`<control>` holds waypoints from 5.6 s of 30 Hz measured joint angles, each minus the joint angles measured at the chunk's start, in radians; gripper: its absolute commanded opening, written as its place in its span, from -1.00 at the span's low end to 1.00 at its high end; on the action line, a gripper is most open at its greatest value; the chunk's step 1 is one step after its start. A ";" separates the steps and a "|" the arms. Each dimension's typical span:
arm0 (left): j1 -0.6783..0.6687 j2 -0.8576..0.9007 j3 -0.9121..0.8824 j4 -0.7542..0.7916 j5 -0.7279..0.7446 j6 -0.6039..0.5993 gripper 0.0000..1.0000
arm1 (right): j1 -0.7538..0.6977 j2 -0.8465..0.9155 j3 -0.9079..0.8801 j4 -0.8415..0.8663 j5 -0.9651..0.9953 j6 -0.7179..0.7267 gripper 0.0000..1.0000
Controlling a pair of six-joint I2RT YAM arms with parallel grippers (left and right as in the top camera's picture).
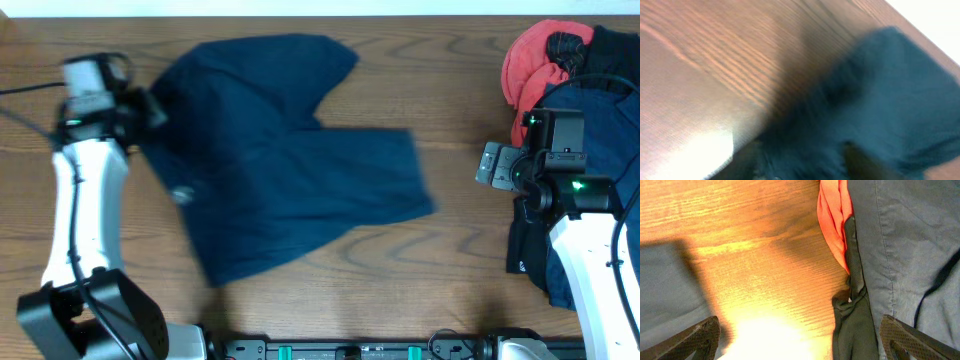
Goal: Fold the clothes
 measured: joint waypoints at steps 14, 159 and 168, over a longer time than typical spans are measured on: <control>0.027 -0.012 -0.012 -0.708 0.082 0.000 0.96 | 0.029 0.051 0.000 -0.151 -0.394 -0.070 0.98; -0.363 -0.450 -0.809 -0.003 0.397 -0.617 0.70 | -0.085 0.245 -0.221 0.097 -0.248 0.395 -0.95; -0.548 -0.380 -0.883 0.185 0.307 -0.832 0.56 | -0.085 0.245 -0.221 0.093 -0.248 0.395 -0.95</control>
